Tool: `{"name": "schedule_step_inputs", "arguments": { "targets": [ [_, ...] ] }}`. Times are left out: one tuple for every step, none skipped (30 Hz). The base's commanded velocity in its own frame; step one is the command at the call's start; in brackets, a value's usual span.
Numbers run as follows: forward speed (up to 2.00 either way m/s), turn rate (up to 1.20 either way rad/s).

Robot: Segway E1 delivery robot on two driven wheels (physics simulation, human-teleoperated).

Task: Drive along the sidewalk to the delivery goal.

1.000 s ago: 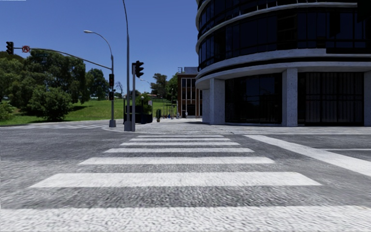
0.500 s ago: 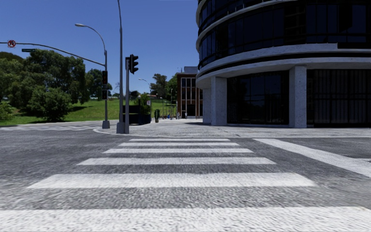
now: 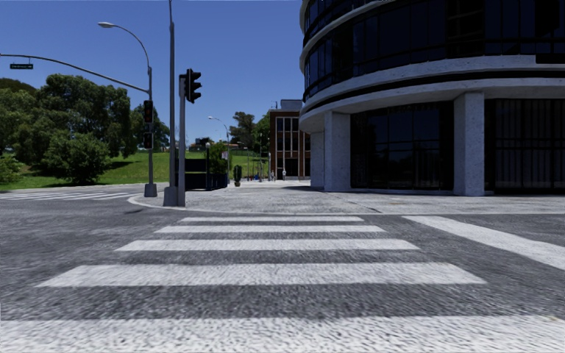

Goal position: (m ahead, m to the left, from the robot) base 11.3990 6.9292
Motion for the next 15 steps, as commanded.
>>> {"name": "schedule_step_inputs", "arguments": {
  "targets": [
    [2.0,0.0],
    [2.0,0.0],
    [2.0,0.0],
    [2.0,0.0],
    [2.0,0.0],
    [2.0,0.0],
    [2.0,0.0],
    [2.0,0.0],
    [2.0,0.0],
    [2.0,0.0],
    [2.0,0.0],
    [2.0,0.0],
    [2.0,0.0],
    [2.0,0.0],
    [2.0,0.0]
  ]
}}
